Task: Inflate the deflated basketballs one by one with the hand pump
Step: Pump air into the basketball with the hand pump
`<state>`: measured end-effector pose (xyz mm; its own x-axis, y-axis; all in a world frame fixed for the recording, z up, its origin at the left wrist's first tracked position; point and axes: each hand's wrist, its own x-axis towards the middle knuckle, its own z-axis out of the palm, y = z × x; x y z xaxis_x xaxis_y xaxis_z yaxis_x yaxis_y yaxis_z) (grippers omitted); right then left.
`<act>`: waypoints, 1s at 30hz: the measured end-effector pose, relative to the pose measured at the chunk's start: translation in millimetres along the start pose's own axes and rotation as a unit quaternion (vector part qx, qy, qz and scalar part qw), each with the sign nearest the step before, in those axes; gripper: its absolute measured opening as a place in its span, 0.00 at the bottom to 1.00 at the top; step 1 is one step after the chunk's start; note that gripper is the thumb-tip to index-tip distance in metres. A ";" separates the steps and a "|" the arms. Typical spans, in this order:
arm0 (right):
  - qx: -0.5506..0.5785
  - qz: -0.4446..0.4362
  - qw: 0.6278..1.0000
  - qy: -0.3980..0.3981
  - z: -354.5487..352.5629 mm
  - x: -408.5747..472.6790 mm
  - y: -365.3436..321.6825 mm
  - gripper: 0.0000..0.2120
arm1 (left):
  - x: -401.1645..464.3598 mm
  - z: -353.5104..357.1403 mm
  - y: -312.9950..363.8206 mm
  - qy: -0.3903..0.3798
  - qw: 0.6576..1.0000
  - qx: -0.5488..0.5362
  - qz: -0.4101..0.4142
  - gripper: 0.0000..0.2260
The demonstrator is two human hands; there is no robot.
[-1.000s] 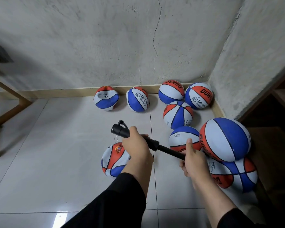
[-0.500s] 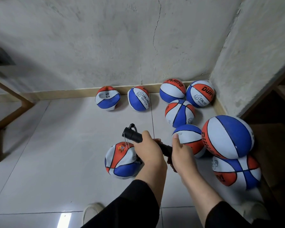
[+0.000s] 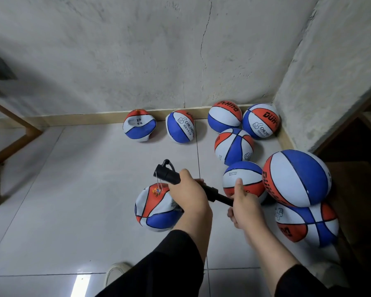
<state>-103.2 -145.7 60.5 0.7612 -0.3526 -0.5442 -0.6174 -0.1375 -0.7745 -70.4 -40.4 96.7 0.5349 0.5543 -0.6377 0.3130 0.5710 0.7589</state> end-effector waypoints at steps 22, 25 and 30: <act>0.024 0.020 0.999 0.012 -17.0 6.7 4.3 0.36 | 13.6 4.3 12.5 -0.001 1.000 0.004 0.014 0.05; 0.023 0.025 0.999 -0.006 -5.1 6.1 -3.1 0.34 | 6.7 7.4 8.2 0.003 1.000 0.000 0.010 0.06; -0.009 -0.022 1.000 -0.016 15.2 -1.3 -8.0 0.27 | -8.1 5.6 -2.5 -0.006 1.000 0.022 0.017 0.07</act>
<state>-96.3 -130.1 62.5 0.7930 -0.3170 -0.5202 -0.5870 -0.1690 -0.7917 -71.2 -49.6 100.7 0.5553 0.5661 -0.6092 0.3280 0.5241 0.7860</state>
